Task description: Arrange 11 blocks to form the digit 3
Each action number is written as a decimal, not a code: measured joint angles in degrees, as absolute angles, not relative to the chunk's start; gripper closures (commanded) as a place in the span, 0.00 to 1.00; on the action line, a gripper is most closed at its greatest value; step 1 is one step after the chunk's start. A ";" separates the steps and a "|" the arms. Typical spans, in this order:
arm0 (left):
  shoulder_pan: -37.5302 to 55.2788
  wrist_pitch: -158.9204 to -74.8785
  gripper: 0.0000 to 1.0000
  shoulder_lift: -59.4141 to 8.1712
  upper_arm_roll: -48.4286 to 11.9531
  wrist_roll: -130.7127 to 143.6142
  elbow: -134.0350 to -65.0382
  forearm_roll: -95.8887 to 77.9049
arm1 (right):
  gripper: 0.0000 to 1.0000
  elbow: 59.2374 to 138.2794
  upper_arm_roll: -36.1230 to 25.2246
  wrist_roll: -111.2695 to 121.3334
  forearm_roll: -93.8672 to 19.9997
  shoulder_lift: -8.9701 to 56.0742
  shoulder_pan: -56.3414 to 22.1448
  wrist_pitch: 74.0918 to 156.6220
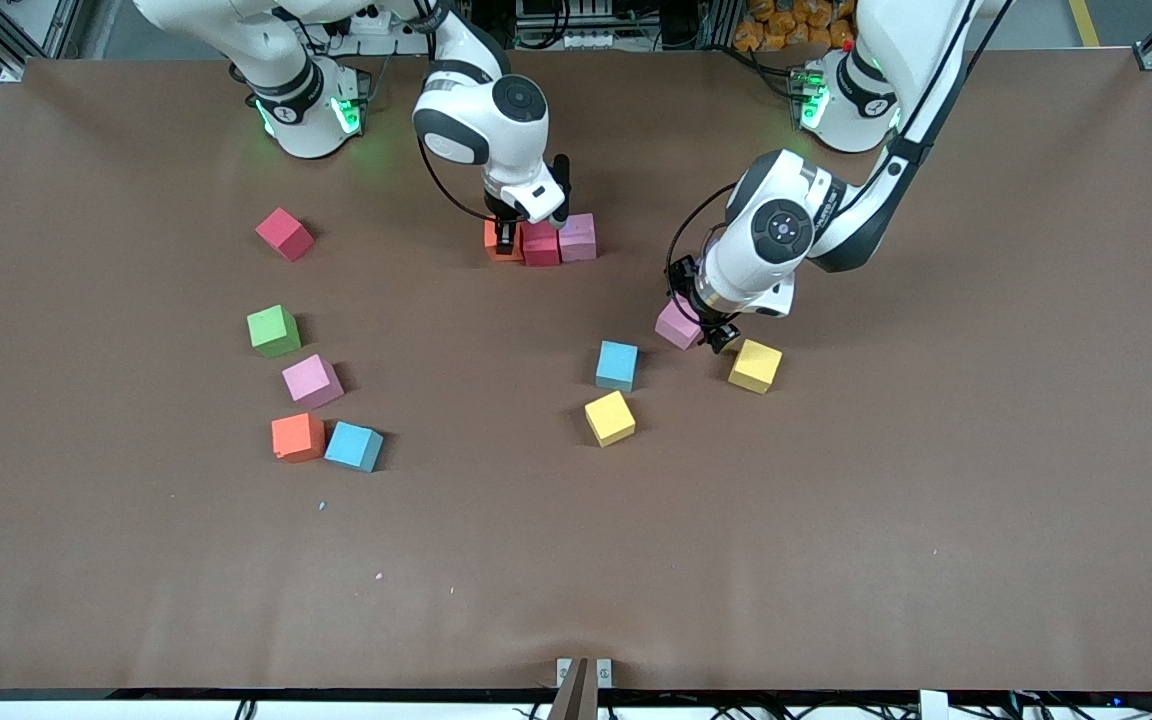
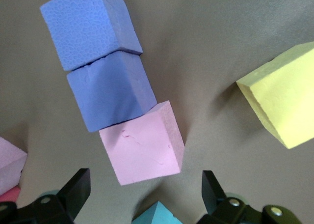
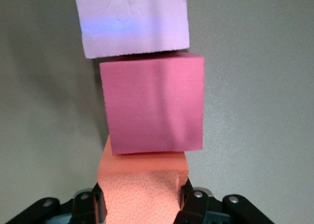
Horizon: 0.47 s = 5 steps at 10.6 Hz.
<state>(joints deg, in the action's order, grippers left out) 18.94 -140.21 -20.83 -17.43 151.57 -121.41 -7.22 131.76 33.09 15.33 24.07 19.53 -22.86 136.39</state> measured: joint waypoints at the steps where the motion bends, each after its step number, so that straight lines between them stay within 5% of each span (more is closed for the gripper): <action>1: 19.32 -140.67 0.00 -21.52 -17.42 155.01 -121.43 -3.68 | 1.00 131.69 33.09 15.36 24.40 19.60 -22.86 136.39; 5: 20.64 -141.21 0.00 -24.59 -17.48 157.92 -121.52 4.55 | 1.00 131.27 33.08 15.44 26.01 19.90 -22.86 136.39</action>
<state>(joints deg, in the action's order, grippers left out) 20.64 -141.21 -24.59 -17.48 157.92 -121.52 4.55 131.27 33.08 15.44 26.01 19.90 -22.86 136.39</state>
